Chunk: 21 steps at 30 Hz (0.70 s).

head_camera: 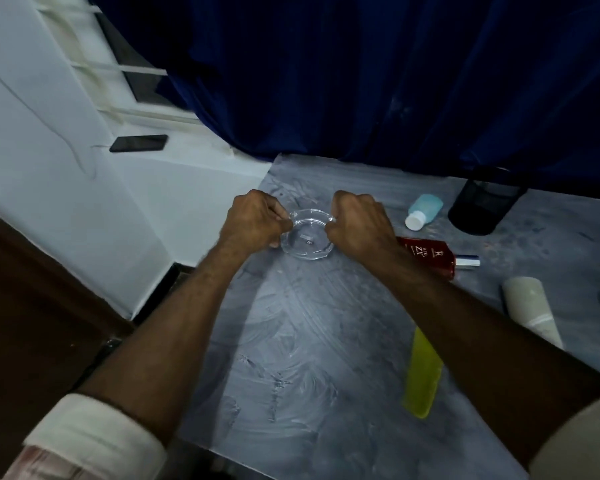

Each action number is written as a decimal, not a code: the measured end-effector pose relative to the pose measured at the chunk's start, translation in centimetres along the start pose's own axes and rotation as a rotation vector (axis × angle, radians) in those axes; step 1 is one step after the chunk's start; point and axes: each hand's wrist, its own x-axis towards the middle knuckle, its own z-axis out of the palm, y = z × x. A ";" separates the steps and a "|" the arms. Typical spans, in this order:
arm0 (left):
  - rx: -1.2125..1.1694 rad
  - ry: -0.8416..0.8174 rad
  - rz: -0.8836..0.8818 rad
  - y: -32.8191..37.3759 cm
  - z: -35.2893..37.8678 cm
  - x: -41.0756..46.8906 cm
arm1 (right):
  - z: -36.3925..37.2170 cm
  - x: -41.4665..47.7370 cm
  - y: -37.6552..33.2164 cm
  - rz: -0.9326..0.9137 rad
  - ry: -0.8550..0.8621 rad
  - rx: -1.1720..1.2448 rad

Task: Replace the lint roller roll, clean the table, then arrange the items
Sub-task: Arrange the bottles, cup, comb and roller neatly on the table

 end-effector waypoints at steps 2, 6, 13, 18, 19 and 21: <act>-0.013 -0.005 -0.009 -0.4 0.2 0.5 | 0.4 0.4 0.0 -0.006 0.012 -0.009; -0.030 -0.011 -0.025 -0.6 0.6 1.2 | 0.6 1.0 0.2 0.002 0.024 -0.016; -0.003 -0.021 -0.026 -0.7 1.2 2.1 | 0.9 1.3 0.6 0.003 0.020 -0.022; 0.014 -0.019 -0.022 -1.1 1.2 2.4 | 1.3 1.4 0.5 -0.001 0.009 -0.030; 0.019 -0.023 -0.020 -1.1 1.3 2.4 | 1.3 1.4 0.6 0.003 0.011 -0.027; 0.022 -0.033 -0.014 -1.1 1.5 2.6 | 1.4 1.4 0.8 0.007 0.013 -0.030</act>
